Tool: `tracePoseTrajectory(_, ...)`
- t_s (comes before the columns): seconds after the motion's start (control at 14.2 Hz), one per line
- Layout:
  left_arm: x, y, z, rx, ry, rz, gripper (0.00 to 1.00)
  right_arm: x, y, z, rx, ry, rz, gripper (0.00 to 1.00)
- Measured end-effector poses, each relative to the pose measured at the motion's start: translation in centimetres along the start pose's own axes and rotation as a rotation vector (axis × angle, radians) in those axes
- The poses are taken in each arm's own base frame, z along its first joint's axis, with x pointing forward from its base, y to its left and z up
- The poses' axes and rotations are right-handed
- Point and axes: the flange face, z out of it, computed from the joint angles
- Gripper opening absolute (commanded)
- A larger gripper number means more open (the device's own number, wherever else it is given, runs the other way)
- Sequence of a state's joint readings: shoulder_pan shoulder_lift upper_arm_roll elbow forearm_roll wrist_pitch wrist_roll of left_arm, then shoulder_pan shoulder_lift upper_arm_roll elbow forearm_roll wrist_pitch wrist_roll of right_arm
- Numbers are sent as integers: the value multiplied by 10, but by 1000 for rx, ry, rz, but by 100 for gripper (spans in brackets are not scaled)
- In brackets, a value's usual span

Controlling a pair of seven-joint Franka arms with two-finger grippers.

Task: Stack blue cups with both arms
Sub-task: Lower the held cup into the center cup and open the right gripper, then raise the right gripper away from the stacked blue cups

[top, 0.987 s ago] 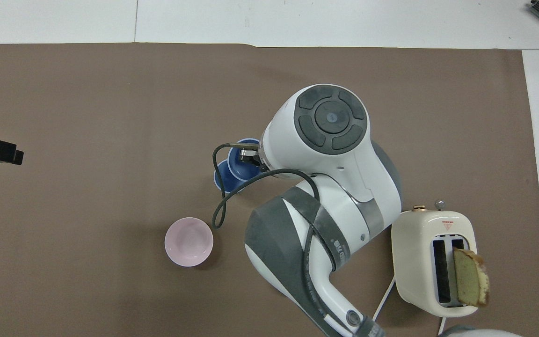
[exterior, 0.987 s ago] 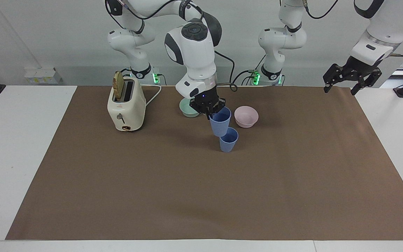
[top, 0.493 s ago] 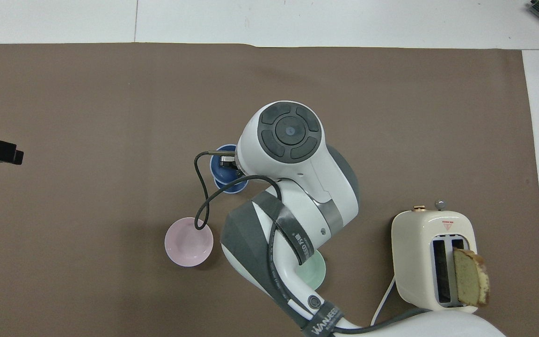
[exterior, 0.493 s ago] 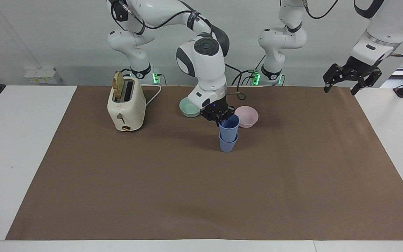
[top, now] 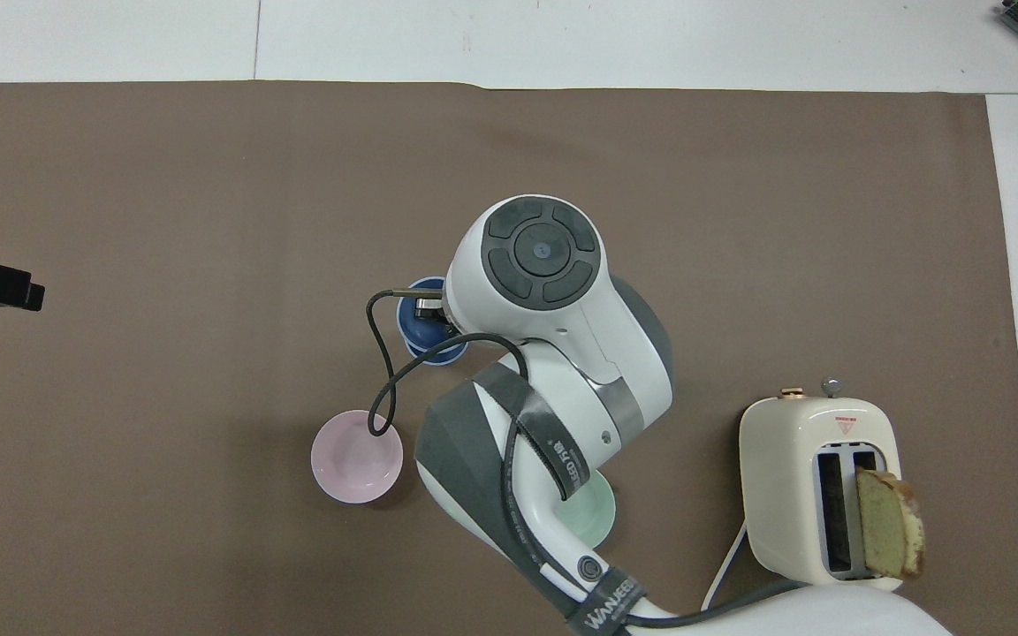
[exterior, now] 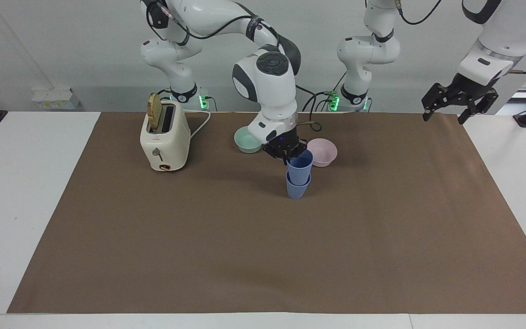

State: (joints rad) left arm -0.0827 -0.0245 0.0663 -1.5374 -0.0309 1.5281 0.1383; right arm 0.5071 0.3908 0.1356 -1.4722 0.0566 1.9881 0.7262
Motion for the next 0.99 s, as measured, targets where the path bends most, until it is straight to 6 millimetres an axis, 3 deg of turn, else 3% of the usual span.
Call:
tracePoseTrajectory(0.56, 0, 0, 0, 0, 0, 0, 100, 5, 12, 3, -38, -16, 14, 100)
tracePoseTrajectory(0.78, 0, 0, 0, 0, 0, 0, 100, 19, 45, -14, -161, -2, -34, 100)
tracePoseTrajectory(0.99, 0, 0, 0, 0, 0, 0, 100, 37, 99, -60, -205, -27, -103, 100)
